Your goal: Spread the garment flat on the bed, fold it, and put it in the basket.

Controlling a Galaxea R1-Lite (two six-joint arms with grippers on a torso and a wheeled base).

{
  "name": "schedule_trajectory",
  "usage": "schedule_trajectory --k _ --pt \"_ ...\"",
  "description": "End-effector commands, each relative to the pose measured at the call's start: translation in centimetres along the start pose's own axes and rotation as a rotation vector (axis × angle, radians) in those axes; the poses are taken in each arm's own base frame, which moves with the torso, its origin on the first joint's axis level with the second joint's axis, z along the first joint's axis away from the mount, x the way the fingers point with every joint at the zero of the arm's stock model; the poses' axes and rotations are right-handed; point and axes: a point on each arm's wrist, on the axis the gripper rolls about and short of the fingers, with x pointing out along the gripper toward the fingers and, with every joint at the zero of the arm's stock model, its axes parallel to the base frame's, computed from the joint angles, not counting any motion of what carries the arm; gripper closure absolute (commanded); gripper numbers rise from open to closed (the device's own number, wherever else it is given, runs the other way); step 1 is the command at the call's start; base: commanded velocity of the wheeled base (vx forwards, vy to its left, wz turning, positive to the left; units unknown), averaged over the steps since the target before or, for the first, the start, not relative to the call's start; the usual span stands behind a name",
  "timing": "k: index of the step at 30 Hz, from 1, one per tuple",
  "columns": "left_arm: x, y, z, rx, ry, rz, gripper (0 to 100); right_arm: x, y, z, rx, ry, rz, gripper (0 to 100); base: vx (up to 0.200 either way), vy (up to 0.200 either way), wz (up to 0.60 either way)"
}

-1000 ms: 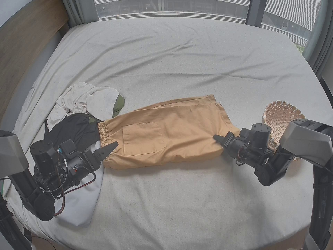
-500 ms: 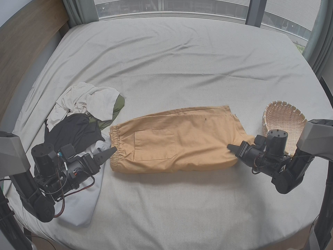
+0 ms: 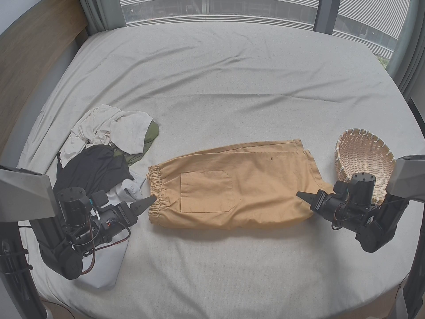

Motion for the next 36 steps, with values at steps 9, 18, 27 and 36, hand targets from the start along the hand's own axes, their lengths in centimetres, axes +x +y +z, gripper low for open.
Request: schedule_trajectory --k 9,18,27,36 --pt "2.9 1.7 -1.0 -0.009 0.024 0.006 0 -5.9 1.6 0.5 0.003 -0.031 0.003 0 0.0 0.0 0.0" --pt "5.1 2.3 -1.7 -0.005 0.032 -0.01 0 -8.0 2.1 0.1 0.001 -0.032 0.009 0 0.0 0.0 0.0" --pt "7.2 2.5 -2.0 -0.01 0.019 -0.042 0 -8.6 2.6 0.1 -0.017 -0.071 0.047 0 0.0 0.0 0.0" --pt "8.2 1.7 -1.8 -0.045 0.005 -0.08 100 -8.6 2.9 -0.1 -0.028 -0.088 0.077 0 0.0 0.0 0.0"
